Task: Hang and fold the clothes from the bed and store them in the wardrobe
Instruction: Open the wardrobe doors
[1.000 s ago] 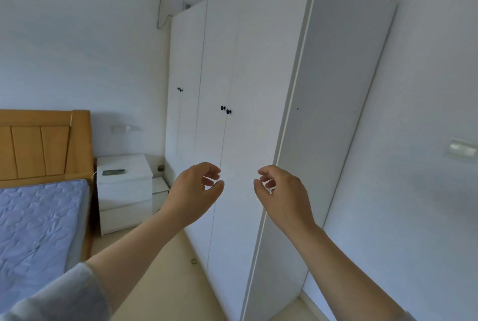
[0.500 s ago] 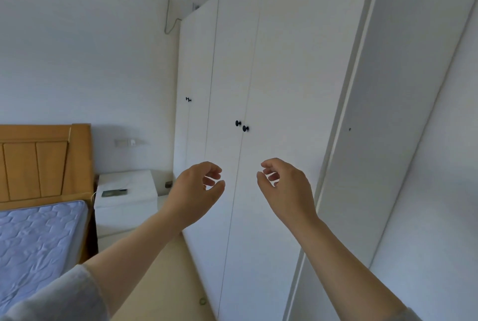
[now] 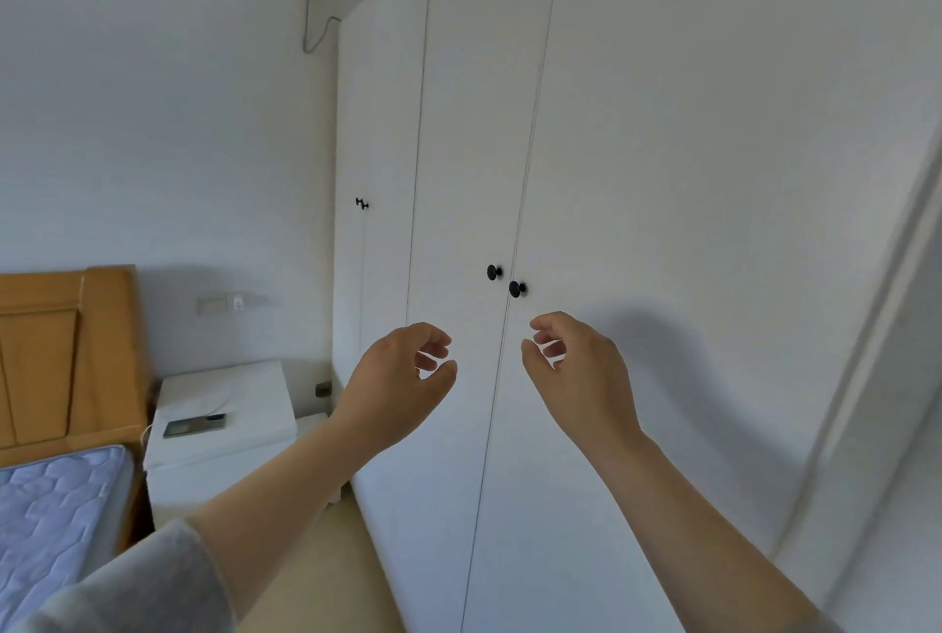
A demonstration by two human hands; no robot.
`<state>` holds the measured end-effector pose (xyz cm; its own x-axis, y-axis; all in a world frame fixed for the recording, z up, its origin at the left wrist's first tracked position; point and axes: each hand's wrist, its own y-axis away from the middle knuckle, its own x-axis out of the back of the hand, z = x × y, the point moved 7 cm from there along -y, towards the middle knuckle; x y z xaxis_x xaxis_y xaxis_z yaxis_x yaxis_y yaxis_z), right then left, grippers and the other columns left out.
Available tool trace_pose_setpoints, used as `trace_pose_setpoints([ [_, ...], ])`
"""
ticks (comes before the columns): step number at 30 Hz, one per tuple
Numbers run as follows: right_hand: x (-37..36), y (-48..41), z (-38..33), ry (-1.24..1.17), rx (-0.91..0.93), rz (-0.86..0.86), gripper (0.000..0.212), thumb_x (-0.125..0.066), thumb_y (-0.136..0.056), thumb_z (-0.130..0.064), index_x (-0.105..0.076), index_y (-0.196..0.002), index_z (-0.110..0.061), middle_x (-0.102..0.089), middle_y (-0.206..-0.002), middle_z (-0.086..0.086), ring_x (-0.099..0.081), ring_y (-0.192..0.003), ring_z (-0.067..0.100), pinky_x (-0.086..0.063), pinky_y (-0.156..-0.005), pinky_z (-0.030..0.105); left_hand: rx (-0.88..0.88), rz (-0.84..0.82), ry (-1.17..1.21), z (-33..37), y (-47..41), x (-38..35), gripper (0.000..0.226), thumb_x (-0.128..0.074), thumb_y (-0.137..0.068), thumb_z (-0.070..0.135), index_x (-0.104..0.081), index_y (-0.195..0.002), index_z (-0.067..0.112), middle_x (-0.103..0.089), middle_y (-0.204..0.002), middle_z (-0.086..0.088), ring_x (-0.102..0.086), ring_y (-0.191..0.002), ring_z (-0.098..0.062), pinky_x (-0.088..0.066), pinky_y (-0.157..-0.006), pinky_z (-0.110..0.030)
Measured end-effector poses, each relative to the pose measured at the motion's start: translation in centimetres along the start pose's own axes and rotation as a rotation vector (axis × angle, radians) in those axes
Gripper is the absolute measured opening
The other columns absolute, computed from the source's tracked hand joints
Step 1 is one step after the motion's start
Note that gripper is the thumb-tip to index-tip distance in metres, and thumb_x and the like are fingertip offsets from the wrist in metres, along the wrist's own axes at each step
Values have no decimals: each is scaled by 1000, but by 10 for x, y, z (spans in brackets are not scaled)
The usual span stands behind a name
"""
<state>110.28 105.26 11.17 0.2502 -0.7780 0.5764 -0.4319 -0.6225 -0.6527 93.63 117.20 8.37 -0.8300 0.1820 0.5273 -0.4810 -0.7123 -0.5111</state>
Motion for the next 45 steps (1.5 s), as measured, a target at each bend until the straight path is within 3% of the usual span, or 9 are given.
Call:
trace_pose_setpoints([
  [8,-66,-55,13,93,-139,114,25,-60,-92,-28,-62,-116,-21,-64,-103,-12,-59,-88,6,-53,-80,29,-124,-142,43,-66,-99,-9,20,-61,-87,31,-61,-107,30,-63,-97,19,-62,-89,1,-54,-84,-28],
  [14,-95,-82,27,172,-209,202,36,-61,-91,-27,-55,-126,-23,-50,-109,-17,-54,-95,6,-52,-82,31,-229,-242,91,-89,-156,-30,25,-61,-88,30,-61,-112,27,-63,-100,18,-62,-90,-1,-53,-86,-30],
  [20,-118,-117,49,208,-220,283,35,-62,-90,-24,-56,-124,-21,-56,-109,-11,-55,-95,7,-53,-80,31,-353,-261,90,-99,-209,-55,36,-61,-89,31,-55,-124,26,-58,-112,17,-56,-96,1,-49,-88,-24],
  [25,-134,-128,58,285,-219,370,29,-65,-87,-20,-60,-116,-18,-49,-108,-13,-55,-87,4,-53,-72,26,-442,-284,106,-103,-241,-80,47,-61,-89,32,-47,-133,28,-54,-119,15,-54,-99,-1,-48,-89,-23],
  [31,-141,-132,57,343,-267,443,25,-65,-87,-16,-65,-111,-17,-52,-103,-12,-56,-85,4,-53,-76,24,-556,-359,190,-95,-270,-111,48,-60,-90,33,-46,-136,27,-54,-122,12,-53,-103,-3,-48,-90,-26],
  [36,-145,-132,48,450,-323,536,23,-65,-86,-11,-68,-108,-14,-55,-101,-11,-55,-84,-1,-47,-76,12,-680,-452,295,-89,-283,-128,46,-61,-90,29,-48,-133,23,-53,-119,10,-52,-103,-3,-45,-89,-20],
  [39,-150,-135,41,520,-382,576,20,-65,-86,-12,-69,-106,-13,-56,-102,-9,-55,-82,0,-47,-75,13,-744,-505,339,-89,-292,-133,44,-61,-89,24,-49,-131,19,-51,-114,8,-51,-99,-4,-45,-89,-21],
  [45,-158,-132,29,609,-487,645,24,-64,-85,-12,-68,-108,-15,-52,-102,-10,-50,-80,-13,-37,-69,3,-847,-553,427,-91,-301,-138,41,-61,-89,18,-49,-128,16,-44,-108,9,-44,-89,-5,-39,-79,-17],
])
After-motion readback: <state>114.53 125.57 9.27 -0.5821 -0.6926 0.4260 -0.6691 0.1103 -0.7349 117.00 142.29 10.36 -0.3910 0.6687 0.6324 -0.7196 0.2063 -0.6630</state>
